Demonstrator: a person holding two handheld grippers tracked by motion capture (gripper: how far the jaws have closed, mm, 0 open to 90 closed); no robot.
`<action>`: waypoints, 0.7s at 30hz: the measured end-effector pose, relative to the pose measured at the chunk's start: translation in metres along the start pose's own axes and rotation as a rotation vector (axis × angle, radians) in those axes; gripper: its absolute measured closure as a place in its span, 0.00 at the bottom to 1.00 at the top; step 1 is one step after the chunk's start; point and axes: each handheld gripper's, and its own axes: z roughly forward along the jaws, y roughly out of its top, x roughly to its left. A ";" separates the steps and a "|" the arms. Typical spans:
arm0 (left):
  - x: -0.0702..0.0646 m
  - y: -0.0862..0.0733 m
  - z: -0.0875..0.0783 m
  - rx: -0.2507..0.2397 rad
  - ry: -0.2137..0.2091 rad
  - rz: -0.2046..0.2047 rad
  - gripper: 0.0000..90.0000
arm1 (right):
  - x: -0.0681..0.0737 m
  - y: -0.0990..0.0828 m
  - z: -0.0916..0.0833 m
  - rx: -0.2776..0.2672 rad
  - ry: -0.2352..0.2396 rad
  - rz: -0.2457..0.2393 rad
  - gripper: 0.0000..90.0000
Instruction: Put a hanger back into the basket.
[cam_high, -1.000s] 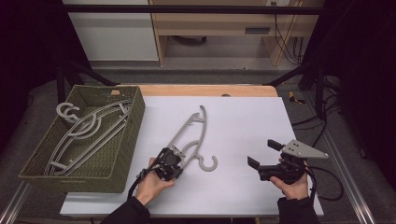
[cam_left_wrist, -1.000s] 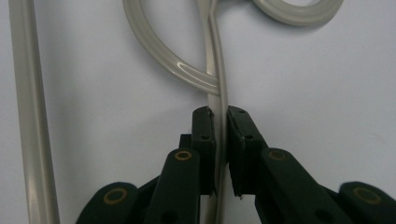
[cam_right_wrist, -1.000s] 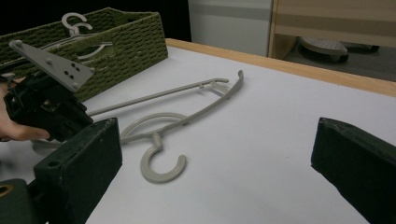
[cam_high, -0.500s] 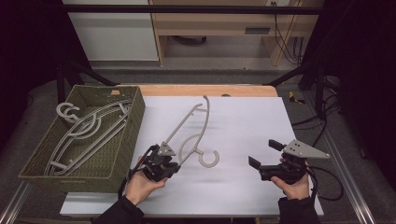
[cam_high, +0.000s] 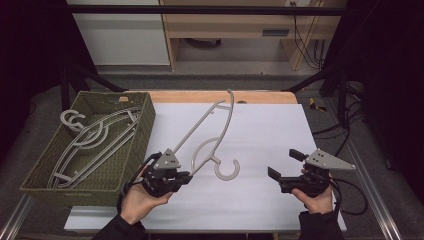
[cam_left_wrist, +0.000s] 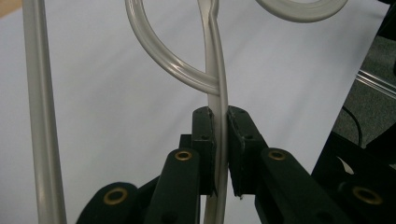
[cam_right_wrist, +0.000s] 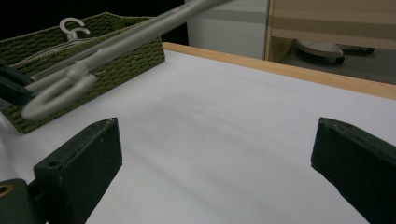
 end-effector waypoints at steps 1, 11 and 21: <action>0.000 0.001 -0.004 -0.008 0.000 0.003 0.91 | 0.000 0.000 0.000 -0.001 -0.002 0.001 0.02; 0.010 0.017 -0.047 0.000 0.005 0.049 0.91 | 0.002 0.000 0.002 0.005 0.001 -0.004 0.02; 0.045 0.030 -0.092 0.008 0.053 0.039 0.91 | 0.002 0.000 0.002 0.005 0.000 -0.002 0.02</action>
